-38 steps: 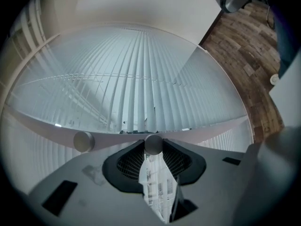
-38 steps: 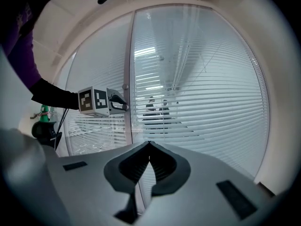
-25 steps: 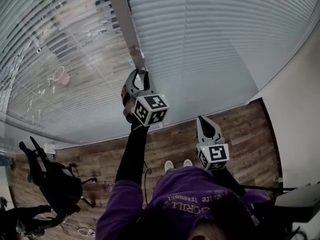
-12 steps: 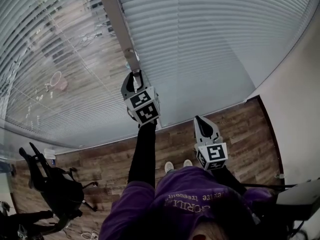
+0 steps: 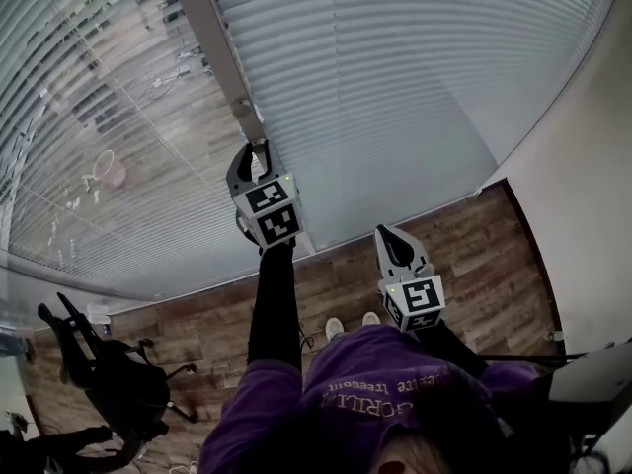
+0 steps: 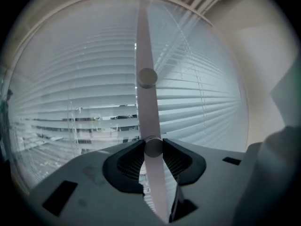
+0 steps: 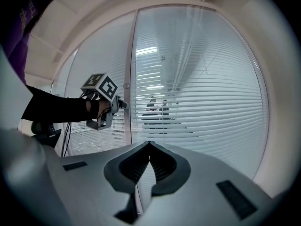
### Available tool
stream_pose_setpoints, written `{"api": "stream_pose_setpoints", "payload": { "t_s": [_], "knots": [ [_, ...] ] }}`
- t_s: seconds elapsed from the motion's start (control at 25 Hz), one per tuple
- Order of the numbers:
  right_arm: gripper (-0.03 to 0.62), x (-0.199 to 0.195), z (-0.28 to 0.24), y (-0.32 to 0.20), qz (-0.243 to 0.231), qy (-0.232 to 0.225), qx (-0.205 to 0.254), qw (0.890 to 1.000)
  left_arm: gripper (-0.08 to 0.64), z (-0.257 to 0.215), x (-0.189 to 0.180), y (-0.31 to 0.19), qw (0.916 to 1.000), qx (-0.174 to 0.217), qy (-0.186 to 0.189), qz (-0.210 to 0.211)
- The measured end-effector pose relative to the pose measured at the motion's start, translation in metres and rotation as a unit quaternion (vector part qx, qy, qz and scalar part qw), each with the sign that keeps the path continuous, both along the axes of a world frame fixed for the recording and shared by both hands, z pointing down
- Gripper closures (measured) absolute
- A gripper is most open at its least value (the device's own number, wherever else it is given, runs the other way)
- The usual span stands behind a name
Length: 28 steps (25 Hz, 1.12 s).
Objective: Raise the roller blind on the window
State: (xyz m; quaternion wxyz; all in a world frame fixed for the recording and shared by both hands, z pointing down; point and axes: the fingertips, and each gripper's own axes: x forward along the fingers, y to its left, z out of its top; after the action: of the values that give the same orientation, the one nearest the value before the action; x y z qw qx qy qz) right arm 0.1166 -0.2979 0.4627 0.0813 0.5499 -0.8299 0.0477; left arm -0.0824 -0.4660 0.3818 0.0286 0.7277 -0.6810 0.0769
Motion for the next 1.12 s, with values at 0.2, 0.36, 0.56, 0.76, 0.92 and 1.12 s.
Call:
{"api": "stream_pose_setpoints", "payload": {
  "t_s": [0.2, 0.36, 0.56, 0.76, 0.92, 1.12],
  "knots": [
    [0.594, -0.0019, 0.0003, -0.0004, -0.003, 0.0, 0.0, 1.0, 0.436, 0.0016, 0.0037, -0.0011, 0.9975, -0.004, -0.07, 0.009],
    [0.594, -0.0003, 0.0014, -0.001, 0.001, -0.005, -0.003, 1.0, 0.436, 0.0018, 0.0042, -0.0015, 0.9926, -0.006, -0.121, 0.01],
    [0.594, -0.0019, 0.0018, 0.0009, -0.006, 0.002, -0.001, 1.0, 0.436, 0.0038, 0.0061, -0.0005, 0.9829, -0.006, -0.184, 0.012],
    [0.594, -0.0017, 0.0031, 0.002, -0.007, 0.001, -0.003, 1.0, 0.436, 0.0046, 0.0076, 0.0001, 0.9637, -0.004, -0.267, 0.016],
    [0.594, -0.0019, 0.0041, 0.0022, -0.007, 0.001, -0.004, 1.0, 0.436, 0.0057, 0.0084, 0.0003, 0.9432, -0.002, -0.331, 0.025],
    [0.594, -0.0026, 0.0028, 0.0031, -0.009, 0.0, -0.003, 1.0, 0.436, 0.0053, 0.0093, 0.0008, 0.9219, -0.004, -0.386, 0.039]
  ]
}}
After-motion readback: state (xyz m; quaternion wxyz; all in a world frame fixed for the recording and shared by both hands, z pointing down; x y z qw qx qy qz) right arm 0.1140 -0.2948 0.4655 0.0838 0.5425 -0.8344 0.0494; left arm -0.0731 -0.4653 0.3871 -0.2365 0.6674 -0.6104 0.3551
